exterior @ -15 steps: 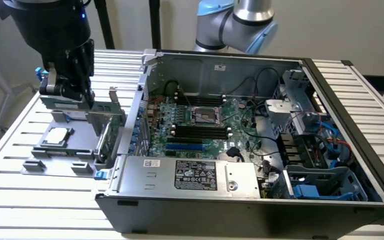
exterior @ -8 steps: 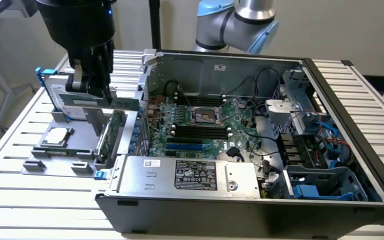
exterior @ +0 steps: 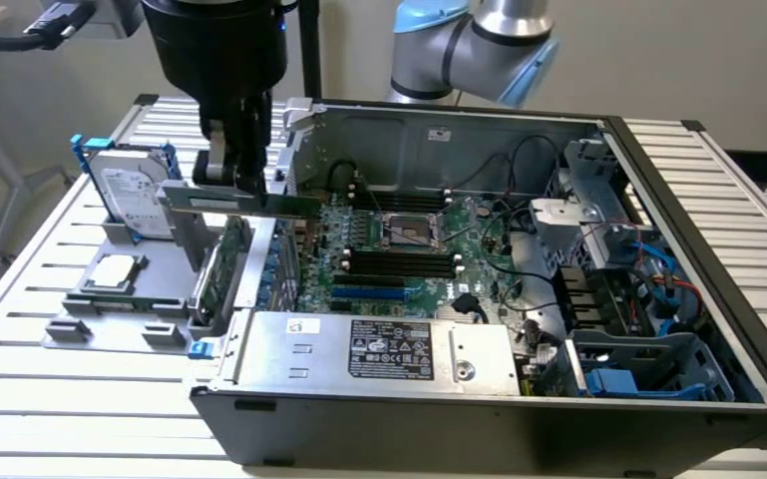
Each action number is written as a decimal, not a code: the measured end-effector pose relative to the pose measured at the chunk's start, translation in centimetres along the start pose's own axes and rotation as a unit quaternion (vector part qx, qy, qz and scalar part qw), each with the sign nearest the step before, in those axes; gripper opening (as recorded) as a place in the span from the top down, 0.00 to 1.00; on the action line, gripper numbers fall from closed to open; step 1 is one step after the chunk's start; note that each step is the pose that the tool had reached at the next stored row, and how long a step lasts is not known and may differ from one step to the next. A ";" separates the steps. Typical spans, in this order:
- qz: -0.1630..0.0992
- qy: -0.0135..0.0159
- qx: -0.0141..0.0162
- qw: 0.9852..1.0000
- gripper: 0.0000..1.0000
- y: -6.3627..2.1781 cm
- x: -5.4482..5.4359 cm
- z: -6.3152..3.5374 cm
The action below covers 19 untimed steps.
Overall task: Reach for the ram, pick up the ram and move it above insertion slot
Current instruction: 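Pick up the ram and move it above insertion slot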
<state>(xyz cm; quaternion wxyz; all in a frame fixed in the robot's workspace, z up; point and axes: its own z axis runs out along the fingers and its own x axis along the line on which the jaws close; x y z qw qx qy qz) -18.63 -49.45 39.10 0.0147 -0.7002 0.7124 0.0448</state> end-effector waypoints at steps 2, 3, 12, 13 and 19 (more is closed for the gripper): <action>0.000 -0.001 0.000 1.000 0.86 -0.90 0.0 -0.04; 0.000 -0.001 0.000 1.000 0.86 -1.38 0.0 -0.06; 0.000 -0.002 0.000 1.000 0.86 -5.44 -0.2 -0.19; 0.000 -0.002 0.000 1.000 0.86 -5.89 -0.2 -0.20; 0.000 -0.002 0.000 1.000 0.86 -8.63 -0.6 -0.20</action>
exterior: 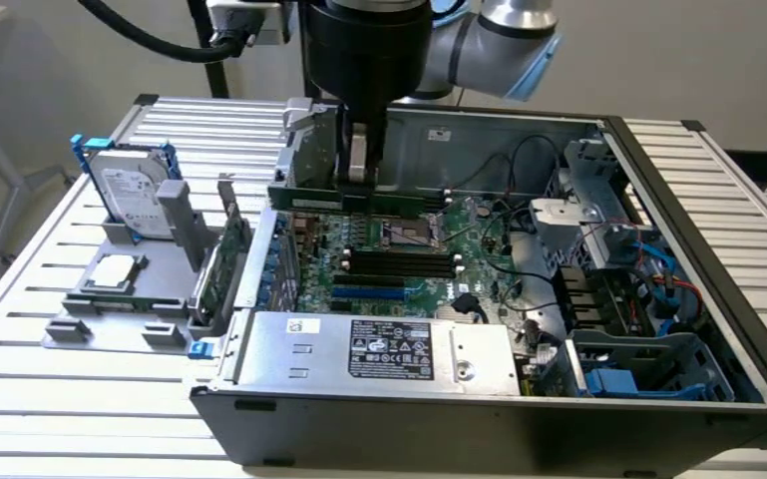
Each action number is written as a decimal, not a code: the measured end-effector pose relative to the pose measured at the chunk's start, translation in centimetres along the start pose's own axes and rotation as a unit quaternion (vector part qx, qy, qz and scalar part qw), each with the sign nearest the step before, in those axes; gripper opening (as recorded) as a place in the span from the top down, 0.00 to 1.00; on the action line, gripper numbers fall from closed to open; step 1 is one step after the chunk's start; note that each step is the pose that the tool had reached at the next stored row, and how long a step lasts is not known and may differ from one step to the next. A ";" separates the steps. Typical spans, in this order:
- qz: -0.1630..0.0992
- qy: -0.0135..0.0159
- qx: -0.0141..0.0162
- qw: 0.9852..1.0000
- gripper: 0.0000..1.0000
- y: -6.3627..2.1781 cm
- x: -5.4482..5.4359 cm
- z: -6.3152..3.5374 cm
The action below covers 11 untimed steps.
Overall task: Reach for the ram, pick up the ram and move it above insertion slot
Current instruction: 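Pick up the ram and move it above insertion slot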
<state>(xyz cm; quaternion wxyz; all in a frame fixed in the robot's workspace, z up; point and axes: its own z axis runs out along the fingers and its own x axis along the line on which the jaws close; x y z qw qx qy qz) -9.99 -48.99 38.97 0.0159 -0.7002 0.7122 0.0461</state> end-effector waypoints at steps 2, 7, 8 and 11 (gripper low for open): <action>0.000 0.000 0.000 1.000 0.86 -0.80 -0.3 0.02; 0.000 0.000 0.000 1.000 0.86 -2.33 -1.6 0.19; 0.000 0.000 0.000 1.000 0.86 -2.60 -1.9 0.23; 0.000 0.001 0.000 1.000 0.86 -3.23 -2.9 0.48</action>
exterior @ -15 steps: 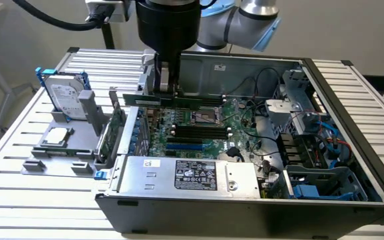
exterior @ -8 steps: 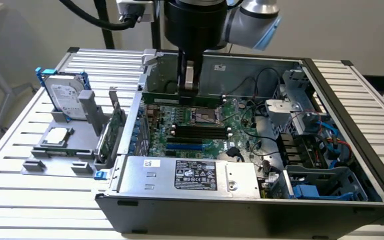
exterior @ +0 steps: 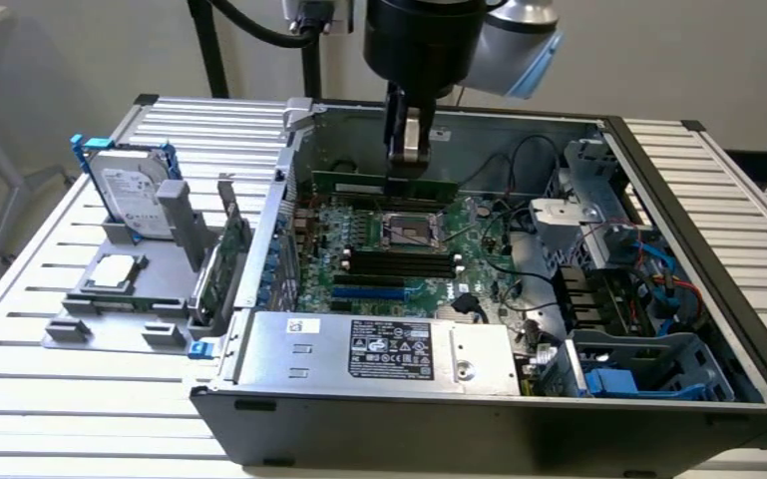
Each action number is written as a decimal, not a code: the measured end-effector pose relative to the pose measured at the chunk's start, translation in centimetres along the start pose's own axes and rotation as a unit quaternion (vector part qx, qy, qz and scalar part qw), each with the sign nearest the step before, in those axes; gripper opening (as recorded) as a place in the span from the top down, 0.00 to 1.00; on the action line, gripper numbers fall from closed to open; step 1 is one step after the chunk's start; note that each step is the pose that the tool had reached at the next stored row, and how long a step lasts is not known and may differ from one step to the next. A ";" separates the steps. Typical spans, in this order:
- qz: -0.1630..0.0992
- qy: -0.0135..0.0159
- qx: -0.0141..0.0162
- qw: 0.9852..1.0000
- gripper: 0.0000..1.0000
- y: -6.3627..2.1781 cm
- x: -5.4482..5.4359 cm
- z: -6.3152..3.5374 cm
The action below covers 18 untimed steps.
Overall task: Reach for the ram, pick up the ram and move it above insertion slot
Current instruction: 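Pick up the ram and move it above insertion slot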
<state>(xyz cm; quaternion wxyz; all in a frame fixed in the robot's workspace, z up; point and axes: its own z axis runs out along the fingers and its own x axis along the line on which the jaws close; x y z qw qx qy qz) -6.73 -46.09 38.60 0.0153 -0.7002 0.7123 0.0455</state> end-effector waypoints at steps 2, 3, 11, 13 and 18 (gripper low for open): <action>0.000 0.001 0.000 1.000 0.86 -0.22 -0.7 0.25; 0.000 0.001 0.000 1.000 0.86 -0.32 -1.1 0.40; 0.000 0.005 0.000 1.000 0.86 -0.75 -2.5 1.05; 0.000 0.005 0.001 1.000 0.86 -0.87 -2.8 1.09; 0.000 0.006 0.002 1.000 0.86 -1.19 -3.4 1.23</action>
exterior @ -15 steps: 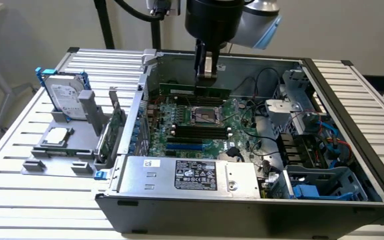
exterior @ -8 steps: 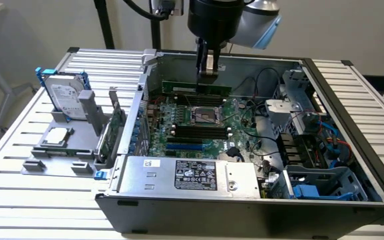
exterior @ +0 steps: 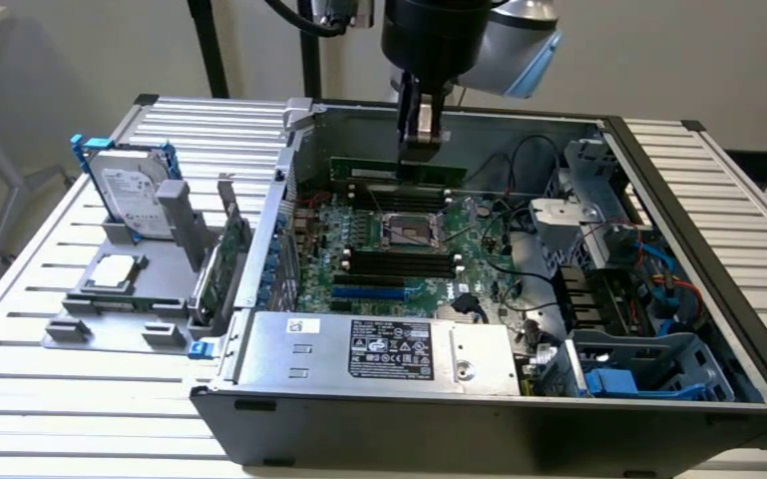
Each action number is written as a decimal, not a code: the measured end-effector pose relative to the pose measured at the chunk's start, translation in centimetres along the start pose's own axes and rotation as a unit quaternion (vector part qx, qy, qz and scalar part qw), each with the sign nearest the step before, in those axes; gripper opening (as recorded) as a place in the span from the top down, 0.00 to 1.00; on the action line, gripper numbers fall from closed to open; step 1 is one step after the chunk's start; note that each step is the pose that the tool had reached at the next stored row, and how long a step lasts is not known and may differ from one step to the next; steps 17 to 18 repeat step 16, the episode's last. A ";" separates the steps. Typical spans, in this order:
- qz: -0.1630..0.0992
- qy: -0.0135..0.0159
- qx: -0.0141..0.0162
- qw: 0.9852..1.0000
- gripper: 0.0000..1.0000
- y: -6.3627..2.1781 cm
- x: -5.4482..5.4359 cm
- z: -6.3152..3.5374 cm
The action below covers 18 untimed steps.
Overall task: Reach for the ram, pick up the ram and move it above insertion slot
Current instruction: 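Pick up the ram and move it above insertion slot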
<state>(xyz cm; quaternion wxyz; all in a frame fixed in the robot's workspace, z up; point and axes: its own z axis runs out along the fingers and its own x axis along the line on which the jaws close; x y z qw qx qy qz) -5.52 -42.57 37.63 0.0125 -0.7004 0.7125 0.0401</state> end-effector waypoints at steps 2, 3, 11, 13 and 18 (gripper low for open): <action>0.000 0.000 0.000 1.000 0.86 -0.15 -0.2 0.04; 0.000 0.000 0.000 1.000 0.86 -0.21 -0.3 0.05; 0.000 0.000 0.000 1.000 0.86 -0.34 -0.3 0.07; 0.000 0.000 0.000 1.000 0.86 -0.34 -0.3 0.06; 0.000 0.000 0.000 1.000 0.86 -0.34 -0.3 0.06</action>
